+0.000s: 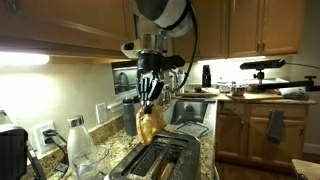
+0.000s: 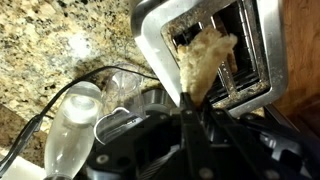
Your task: Put the two slices of bread in the two slots of the toaster
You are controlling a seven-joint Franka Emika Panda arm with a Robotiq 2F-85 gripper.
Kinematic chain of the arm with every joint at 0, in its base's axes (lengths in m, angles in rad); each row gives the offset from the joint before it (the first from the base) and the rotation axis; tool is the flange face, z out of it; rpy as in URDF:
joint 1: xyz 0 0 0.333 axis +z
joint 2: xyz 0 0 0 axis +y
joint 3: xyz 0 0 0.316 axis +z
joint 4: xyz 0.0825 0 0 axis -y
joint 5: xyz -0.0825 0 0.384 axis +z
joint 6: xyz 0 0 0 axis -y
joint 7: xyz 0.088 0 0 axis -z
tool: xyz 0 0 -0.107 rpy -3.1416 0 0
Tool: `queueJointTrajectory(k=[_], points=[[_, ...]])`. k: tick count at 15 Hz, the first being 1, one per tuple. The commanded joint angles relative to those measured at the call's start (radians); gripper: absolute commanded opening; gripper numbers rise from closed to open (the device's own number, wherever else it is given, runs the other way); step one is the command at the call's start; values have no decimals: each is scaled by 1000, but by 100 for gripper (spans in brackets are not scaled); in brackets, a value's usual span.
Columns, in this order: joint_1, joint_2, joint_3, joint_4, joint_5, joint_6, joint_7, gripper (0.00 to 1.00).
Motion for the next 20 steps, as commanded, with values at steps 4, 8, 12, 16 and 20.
queueJointTrajectory(k=[4,8,12,16,20], points=[[17,19,8,3,6,-14,-36,9],[27,37,18,7,5,-15,-38,9],[34,53,30,9,-1,-17,-36,11],[32,67,33,20,-5,-18,-28,45],[30,70,33,26,-5,-14,-26,70]])
